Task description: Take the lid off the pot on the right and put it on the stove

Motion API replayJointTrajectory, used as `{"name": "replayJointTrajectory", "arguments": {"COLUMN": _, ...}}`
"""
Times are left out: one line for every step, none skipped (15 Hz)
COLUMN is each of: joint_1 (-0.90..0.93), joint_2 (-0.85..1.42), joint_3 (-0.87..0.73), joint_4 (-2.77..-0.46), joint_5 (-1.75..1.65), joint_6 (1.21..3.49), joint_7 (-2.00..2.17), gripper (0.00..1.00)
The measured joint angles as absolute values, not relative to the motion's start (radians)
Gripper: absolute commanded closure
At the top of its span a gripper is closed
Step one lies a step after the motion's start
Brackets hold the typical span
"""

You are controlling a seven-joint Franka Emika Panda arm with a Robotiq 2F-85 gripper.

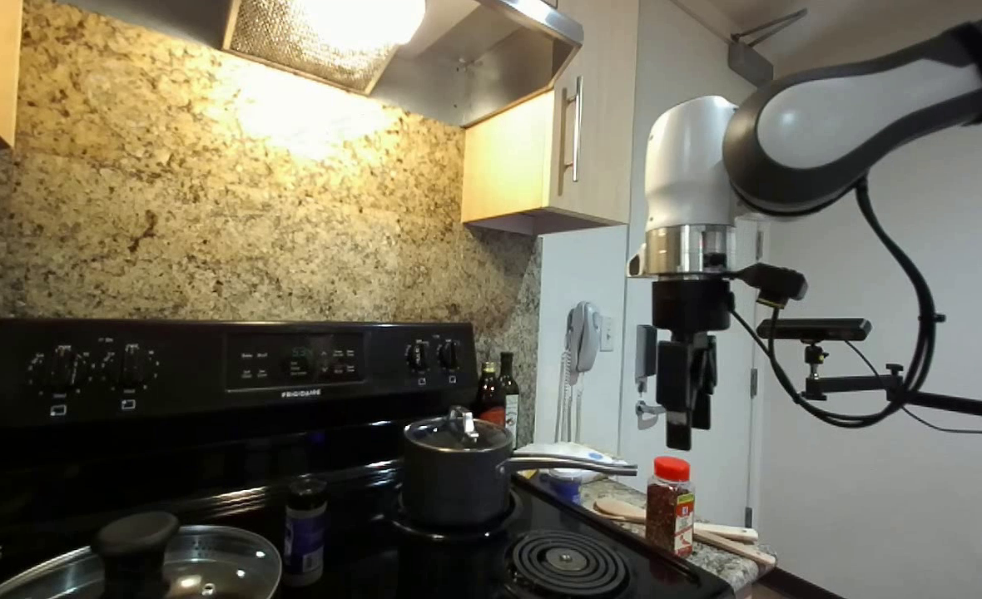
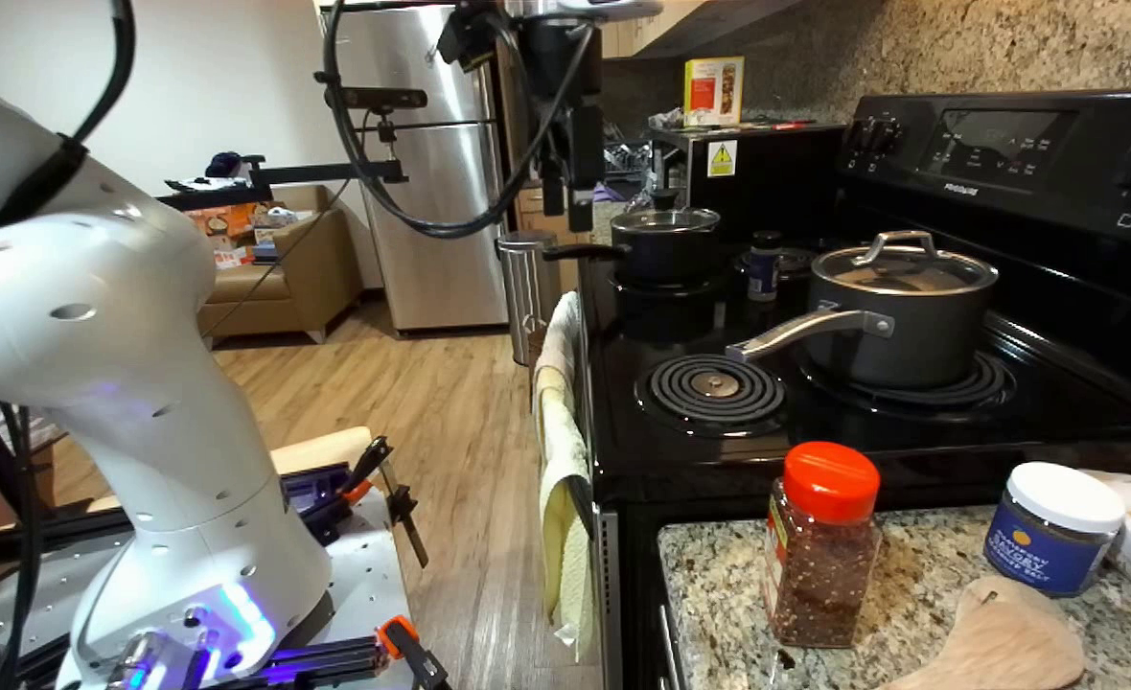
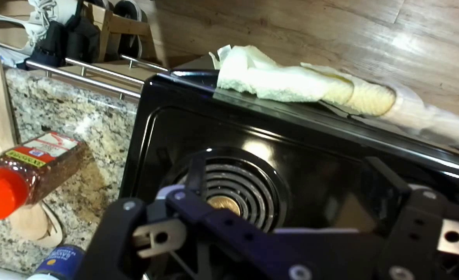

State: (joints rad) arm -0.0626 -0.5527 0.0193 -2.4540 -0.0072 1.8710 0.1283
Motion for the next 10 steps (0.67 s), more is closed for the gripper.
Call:
{"name": "replayJointTrajectory", "arguments": {"joint_1": -0.064, "joint_2": -0.513, "joint_3": 0.019, "joint_4": -2.41, "joint_5": -0.007, "joint_6": 1.875, "joint_7": 0.137, "gripper": 0.0}}
{"name": "replayJointTrajectory", "arguments": {"joint_1": -0.065, "joint_2": -0.471, "joint_3": 0.019, "joint_4": -2.362, "joint_5": -0.007, "joint_6": 1.876, "joint_7": 0.148, "gripper": 0.0}}
{"name": "replayJointTrajectory", "arguments": {"joint_1": -0.066, "joint_2": -0.427, "joint_3": 0.019, "joint_4": -2.31, "joint_5": -0.007, "joint_6": 1.876, "joint_7": 0.161, "gripper": 0.0}}
{"name": "replayJointTrajectory", "arguments": {"joint_1": -0.066, "joint_2": -0.379, "joint_3": 0.018, "joint_4": -2.254, "joint_5": -0.007, "joint_6": 1.874, "joint_7": 0.173, "gripper": 0.0}}
{"name": "replayJointTrajectory", "arguments": {"joint_1": -0.066, "joint_2": -0.327, "joint_3": 0.017, "joint_4": -2.193, "joint_5": -0.009, "joint_6": 1.87, "joint_7": 0.188, "gripper": 0.0}}
{"name": "replayJointTrajectory", "arguments": {"joint_1": -0.067, "joint_2": -0.278, "joint_3": 0.015, "joint_4": -2.132, "joint_5": -0.01, "joint_6": 1.861, "joint_7": 0.202, "gripper": 0.0}}
{"name": "replayJointTrajectory", "arguments": {"joint_1": -0.067, "joint_2": -0.233, "joint_3": 0.011, "joint_4": -2.071, "joint_5": -0.01, "joint_6": 1.846, "joint_7": 0.211, "gripper": 0.0}}
{"name": "replayJointTrajectory", "arguments": {"joint_1": -0.067, "joint_2": -0.19, "joint_3": 0.005, "joint_4": -2.008, "joint_5": -0.01, "joint_6": 1.832, "joint_7": 0.22, "gripper": 0.0}}
{"name": "replayJointTrajectory", "arguments": {"joint_1": -0.068, "joint_2": -0.151, "joint_3": -0.003, "joint_4": -1.947, "joint_5": -0.01, "joint_6": 1.815, "joint_7": 0.225, "gripper": 0.0}}
{"name": "replayJointTrajectory", "arguments": {"joint_1": -0.068, "joint_2": -0.112, "joint_3": -0.013, "joint_4": -1.883, "joint_5": -0.01, "joint_6": 1.797, "joint_7": 0.226, "gripper": 0.0}}
